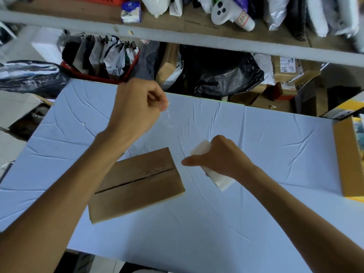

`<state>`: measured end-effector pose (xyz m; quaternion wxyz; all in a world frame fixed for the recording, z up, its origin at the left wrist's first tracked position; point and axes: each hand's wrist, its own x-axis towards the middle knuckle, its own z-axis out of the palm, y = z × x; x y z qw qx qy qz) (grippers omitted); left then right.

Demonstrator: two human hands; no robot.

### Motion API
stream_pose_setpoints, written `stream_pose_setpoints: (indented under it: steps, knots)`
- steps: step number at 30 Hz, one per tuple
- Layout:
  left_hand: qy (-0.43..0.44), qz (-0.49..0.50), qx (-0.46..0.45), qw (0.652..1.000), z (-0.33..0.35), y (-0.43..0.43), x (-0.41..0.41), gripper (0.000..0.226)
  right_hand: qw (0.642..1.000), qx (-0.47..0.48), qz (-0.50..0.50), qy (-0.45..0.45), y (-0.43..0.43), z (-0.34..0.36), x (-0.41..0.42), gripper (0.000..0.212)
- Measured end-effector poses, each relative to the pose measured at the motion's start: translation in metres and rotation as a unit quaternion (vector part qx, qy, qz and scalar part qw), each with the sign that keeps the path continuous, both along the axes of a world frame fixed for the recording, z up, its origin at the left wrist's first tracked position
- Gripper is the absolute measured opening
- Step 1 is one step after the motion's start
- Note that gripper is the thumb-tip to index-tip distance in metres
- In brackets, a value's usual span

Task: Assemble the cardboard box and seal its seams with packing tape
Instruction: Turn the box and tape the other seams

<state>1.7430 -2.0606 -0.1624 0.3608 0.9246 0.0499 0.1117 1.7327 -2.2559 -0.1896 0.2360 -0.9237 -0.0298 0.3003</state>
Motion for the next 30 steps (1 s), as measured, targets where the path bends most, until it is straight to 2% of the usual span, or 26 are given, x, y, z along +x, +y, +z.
stream_pose_setpoints:
  steps: [6, 9, 11, 17, 21, 30]
  knots:
    - [0.040, 0.033, -0.057, 0.997, -0.005, 0.016, 0.012, 0.015, 0.991, 0.103, -0.080, 0.021, -0.003, 0.009, -0.005, 0.060]
    - [0.077, 0.011, -0.059, 0.995, -0.008, 0.020, 0.017, 0.018, 0.978, 0.165, -0.118, 0.049, -0.007, 0.006, -0.014, 0.056]
    - [0.102, -0.001, -0.054, 0.993, -0.012, 0.020, 0.018, 0.012, 0.973, 0.180, -0.139, 0.048, -0.009, 0.005, -0.021, 0.056]
    - [0.107, -0.024, -0.043, 0.993, -0.025, 0.019, 0.008, 0.011, 0.975, 0.144, -0.171, 0.015, -0.009, 0.005, -0.040, 0.060]
    - [0.091, -0.045, -0.044, 0.994, -0.027, 0.018, 0.000, 0.017, 0.978, 0.080, -0.195, 0.001, -0.003, 0.010, -0.055, 0.049]
    - [0.085, -0.078, -0.021, 0.993, -0.028, 0.014, -0.007, 0.011, 0.981, 0.006, -0.190, 0.049, 0.005, 0.018, -0.067, 0.046]
